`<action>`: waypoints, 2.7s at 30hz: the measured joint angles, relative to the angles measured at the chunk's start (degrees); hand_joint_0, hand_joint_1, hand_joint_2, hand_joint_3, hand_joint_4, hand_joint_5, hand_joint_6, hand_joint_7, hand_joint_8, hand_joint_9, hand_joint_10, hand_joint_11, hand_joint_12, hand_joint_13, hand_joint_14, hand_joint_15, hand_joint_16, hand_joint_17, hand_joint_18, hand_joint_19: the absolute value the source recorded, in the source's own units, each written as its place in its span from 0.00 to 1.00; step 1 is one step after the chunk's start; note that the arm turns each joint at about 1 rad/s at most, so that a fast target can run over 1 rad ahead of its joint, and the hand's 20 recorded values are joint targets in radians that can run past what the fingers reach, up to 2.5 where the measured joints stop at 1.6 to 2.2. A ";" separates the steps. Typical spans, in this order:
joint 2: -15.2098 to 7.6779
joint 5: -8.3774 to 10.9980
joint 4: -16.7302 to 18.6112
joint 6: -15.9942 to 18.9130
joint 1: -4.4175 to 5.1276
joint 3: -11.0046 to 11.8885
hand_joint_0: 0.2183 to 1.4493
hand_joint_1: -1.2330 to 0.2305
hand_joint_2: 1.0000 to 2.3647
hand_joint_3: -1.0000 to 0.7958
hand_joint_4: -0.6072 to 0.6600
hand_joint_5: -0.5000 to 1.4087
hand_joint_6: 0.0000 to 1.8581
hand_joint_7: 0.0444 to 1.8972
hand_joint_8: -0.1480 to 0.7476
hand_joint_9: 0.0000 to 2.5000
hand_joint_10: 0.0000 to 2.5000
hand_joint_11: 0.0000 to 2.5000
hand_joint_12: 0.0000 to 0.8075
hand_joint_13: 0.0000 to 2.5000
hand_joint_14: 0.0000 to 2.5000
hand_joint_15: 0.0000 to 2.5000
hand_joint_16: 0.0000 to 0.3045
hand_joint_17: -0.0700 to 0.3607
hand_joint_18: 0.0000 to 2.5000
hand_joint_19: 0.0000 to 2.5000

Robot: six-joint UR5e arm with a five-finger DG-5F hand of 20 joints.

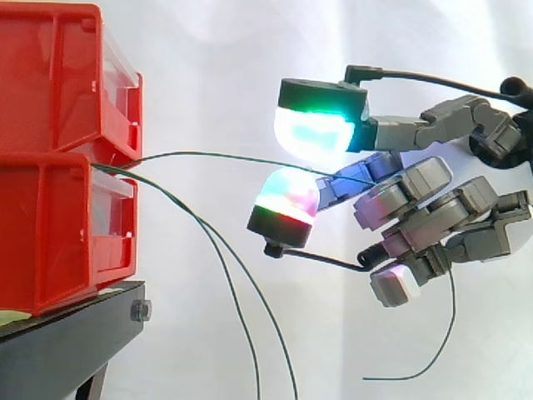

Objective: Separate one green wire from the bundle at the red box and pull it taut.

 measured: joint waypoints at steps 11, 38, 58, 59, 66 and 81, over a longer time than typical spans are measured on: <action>0.00 0.00 0.01 0.01 0.00 -0.02 0.33 0.40 0.01 0.33 0.59 0.16 0.48 0.48 0.45 0.49 0.33 0.61 0.37 0.56 0.49 0.46 0.19 0.46 0.40 0.39; 0.02 -0.01 -0.08 0.68 -0.40 1.85 0.30 0.47 0.01 0.33 0.59 0.17 0.48 0.51 0.45 0.52 0.29 0.63 0.37 0.56 0.44 0.47 0.19 0.47 0.39 0.39; -0.02 2.11 2.71 -1.27 -0.59 -2.21 0.26 0.49 0.00 0.29 0.60 0.17 0.48 0.50 0.47 0.52 0.30 0.63 0.39 0.57 0.44 0.47 0.20 0.48 0.40 0.38; -0.01 2.31 3.71 -1.29 -0.62 -2.87 0.26 0.49 0.00 0.29 0.60 0.17 0.48 0.50 0.47 0.52 0.30 0.63 0.39 0.57 0.44 0.47 0.20 0.48 0.40 0.38; -0.01 2.65 5.80 -1.32 -0.77 -3.40 0.26 0.49 0.00 0.29 0.60 0.17 0.47 0.51 0.48 0.52 0.29 0.62 0.39 0.57 0.44 0.47 0.20 0.48 0.40 0.38; 0.00 2.73 3.15 -1.71 -0.69 -0.24 0.31 0.41 0.01 0.40 0.59 0.17 0.49 0.53 0.46 0.52 0.29 0.65 0.37 0.57 0.42 0.49 0.19 0.47 0.39 0.39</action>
